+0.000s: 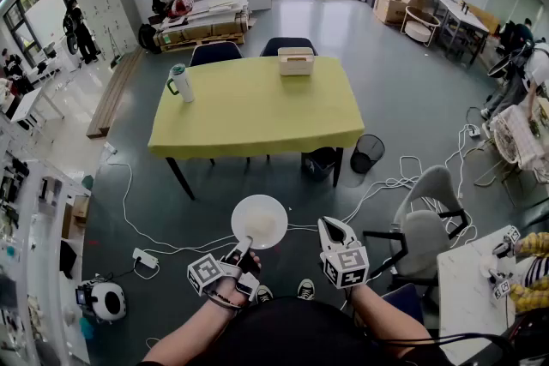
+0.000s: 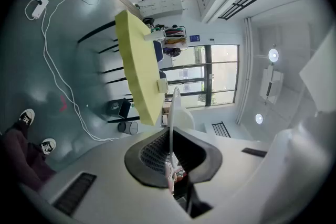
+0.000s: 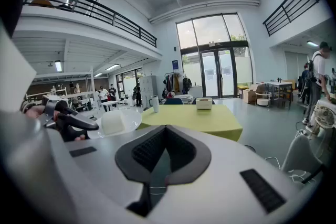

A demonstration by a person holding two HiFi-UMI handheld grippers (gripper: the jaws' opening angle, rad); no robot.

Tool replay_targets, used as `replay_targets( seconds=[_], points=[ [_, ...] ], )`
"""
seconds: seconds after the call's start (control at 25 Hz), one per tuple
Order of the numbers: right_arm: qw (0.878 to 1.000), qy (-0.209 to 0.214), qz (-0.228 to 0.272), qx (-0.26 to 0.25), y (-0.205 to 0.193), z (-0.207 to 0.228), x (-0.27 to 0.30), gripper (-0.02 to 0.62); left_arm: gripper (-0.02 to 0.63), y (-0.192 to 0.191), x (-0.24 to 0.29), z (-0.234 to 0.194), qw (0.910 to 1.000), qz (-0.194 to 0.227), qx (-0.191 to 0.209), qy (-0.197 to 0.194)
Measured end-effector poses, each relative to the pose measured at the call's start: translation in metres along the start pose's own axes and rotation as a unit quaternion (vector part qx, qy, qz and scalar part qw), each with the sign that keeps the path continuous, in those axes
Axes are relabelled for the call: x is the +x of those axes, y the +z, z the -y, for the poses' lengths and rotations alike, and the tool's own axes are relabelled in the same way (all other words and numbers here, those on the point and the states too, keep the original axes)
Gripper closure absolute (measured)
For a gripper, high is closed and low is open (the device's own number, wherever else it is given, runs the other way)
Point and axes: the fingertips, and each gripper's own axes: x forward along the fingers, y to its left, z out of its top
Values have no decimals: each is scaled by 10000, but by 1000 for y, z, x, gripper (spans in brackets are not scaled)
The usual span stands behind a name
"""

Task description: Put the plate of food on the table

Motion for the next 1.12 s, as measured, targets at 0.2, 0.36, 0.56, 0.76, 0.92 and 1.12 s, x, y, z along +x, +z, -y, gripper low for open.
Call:
replay_targets(
  seconds=[0.2,0.36,0.56,0.76,0.92,1.12],
  points=[
    [9999,98,53,11,2,-12,-1,583,589,1,-2,1,10000,8,-70,-33],
    [10000,41,6,24,-1,-13,-4,583,589,1,-5,0,10000,20,-64,10],
    [9999,-55,-64,83,-6,-16,-4,583,589,8,-10,-3,10000,17,-85,25],
    [9999,-114,-90,93,-6,-23,3,583,589,17,-9,-6,9998,-18,-191,-105],
    [9998,-147,-110,54,-5,-31,7,583,589,27,-13,-9,10000,-46,-88,11],
    [9997,-217,-115,46,-2,-38,21,583,589,44,-9,-12,9999,-99,-87,-21]
  ],
)
